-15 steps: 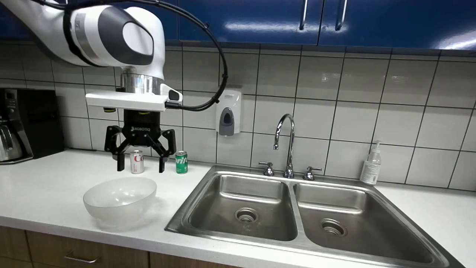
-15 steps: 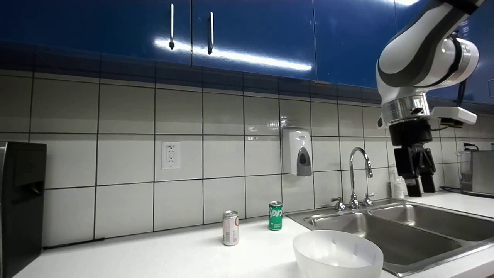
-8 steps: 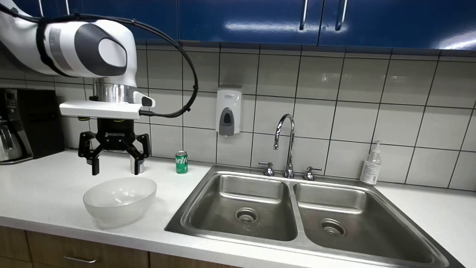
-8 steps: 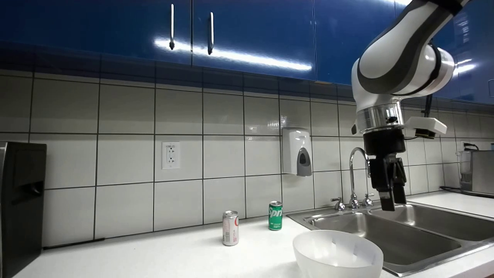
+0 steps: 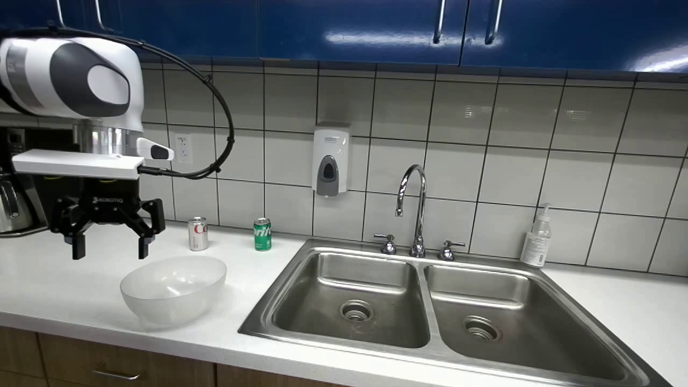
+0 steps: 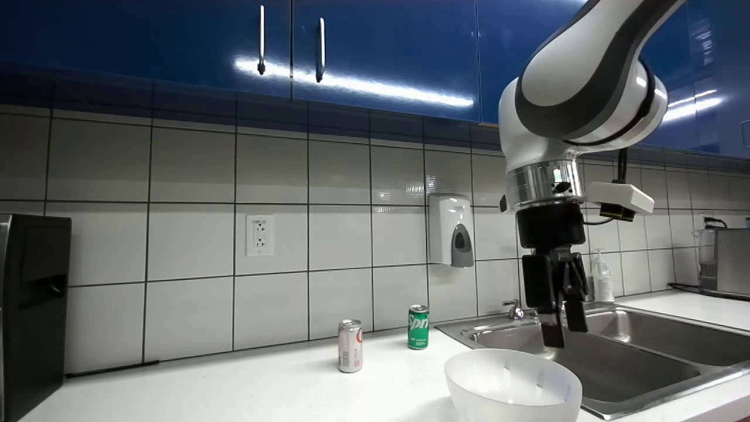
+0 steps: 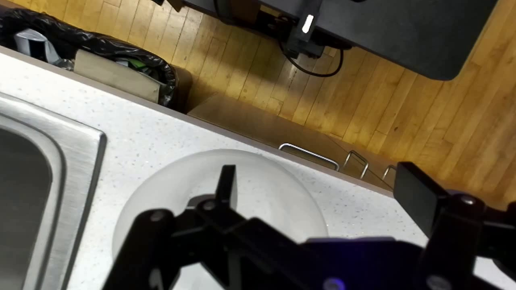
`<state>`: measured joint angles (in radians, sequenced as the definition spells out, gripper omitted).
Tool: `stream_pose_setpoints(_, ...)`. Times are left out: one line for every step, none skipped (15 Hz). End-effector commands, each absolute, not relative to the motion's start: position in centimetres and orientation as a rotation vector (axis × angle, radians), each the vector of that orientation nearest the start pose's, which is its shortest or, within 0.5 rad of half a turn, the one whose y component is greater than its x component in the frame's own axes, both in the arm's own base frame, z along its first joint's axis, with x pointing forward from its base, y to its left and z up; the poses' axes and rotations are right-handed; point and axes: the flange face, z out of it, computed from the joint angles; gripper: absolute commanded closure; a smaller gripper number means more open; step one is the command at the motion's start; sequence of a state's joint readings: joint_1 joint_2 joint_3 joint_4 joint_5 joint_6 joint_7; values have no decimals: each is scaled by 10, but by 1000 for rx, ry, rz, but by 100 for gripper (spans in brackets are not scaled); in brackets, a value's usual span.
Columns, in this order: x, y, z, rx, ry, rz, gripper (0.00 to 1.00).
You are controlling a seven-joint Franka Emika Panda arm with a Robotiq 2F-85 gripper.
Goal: Put the plastic bowl inside the left sink
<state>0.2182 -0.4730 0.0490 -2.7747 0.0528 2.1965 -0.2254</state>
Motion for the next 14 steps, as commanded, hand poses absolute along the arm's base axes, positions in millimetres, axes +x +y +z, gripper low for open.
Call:
stream_pose_setpoints(327,130,335,-3039,-684,150,0)
stream_pose_setpoints(324,140,333,-3039,-690,149,0)
stream_pose_setpoints(322,148,330,-3042,-696,145,0)
stream_pose_setpoints(321,155,327,-3045,-703,137,0)
stream_pose_setpoints(320,161,322,-3051,-706,135,0)
stream_pose_setpoints(320,167,316,-3061,-705,122,0)
stream_pose_setpoints(321,170,312,-3068,-700,111,0)
stream_pose_setpoints(322,173,306,-3080,-691,100,0)
stream_pose_setpoints(325,175,300,-3087,-685,90,0)
stream_pose_setpoints(328,178,293,-3094,-677,82,0)
stream_pose_setpoints(331,181,287,-3102,-671,73,0)
stream_pose_setpoints(335,182,282,-3107,-666,61,0)
stream_pose_setpoints(338,184,275,-3112,-659,52,0)
stream_pose_setpoints(343,186,269,-3117,-655,36,0)
